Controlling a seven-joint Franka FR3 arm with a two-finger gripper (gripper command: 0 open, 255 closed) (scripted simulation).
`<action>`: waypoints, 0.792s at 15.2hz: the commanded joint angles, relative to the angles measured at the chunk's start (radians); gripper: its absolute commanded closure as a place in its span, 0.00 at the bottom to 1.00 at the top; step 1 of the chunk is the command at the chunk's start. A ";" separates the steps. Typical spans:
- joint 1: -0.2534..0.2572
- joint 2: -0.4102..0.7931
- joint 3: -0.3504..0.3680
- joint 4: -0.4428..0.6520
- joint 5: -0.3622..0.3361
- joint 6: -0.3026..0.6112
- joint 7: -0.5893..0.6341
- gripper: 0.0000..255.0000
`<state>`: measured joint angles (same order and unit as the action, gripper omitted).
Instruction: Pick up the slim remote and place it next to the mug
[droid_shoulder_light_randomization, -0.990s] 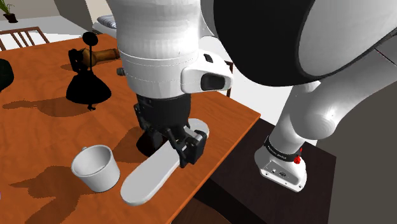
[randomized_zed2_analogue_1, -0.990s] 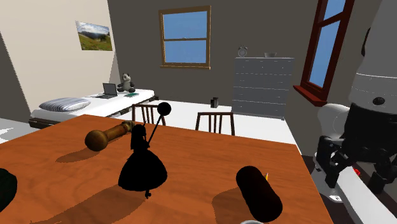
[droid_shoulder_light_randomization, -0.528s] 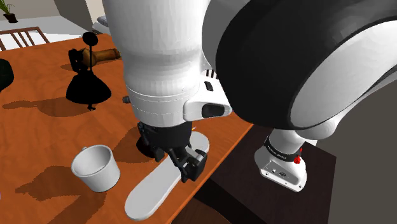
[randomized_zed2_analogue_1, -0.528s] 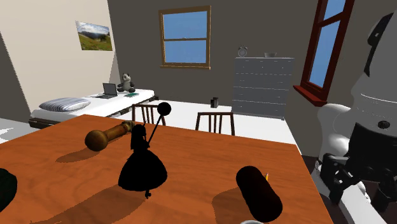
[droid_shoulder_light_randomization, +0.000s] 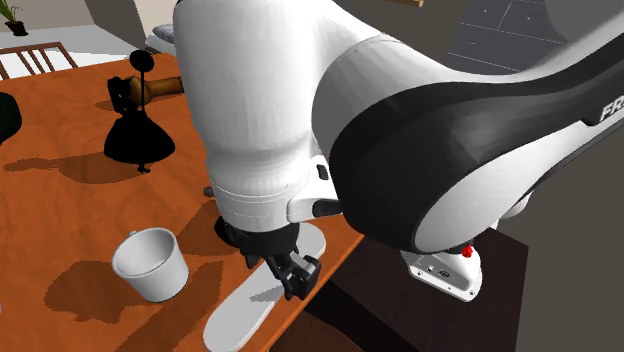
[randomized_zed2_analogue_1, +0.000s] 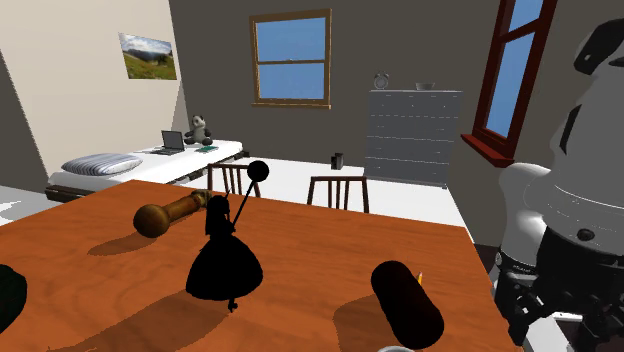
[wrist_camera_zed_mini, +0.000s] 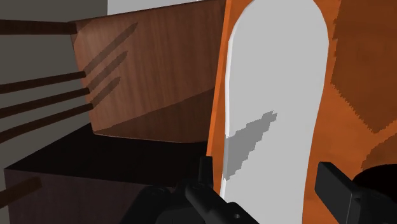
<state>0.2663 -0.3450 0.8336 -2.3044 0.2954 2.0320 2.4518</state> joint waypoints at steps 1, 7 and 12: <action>-0.003 0.012 0.010 -0.017 -0.003 0.029 0.004 1.00; -0.015 0.061 0.045 -0.066 -0.020 0.120 0.022 1.00; -0.032 0.112 0.078 -0.102 -0.048 0.199 0.045 1.00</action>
<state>0.2386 -0.2443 0.9051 -2.3985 0.2546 2.2133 2.4926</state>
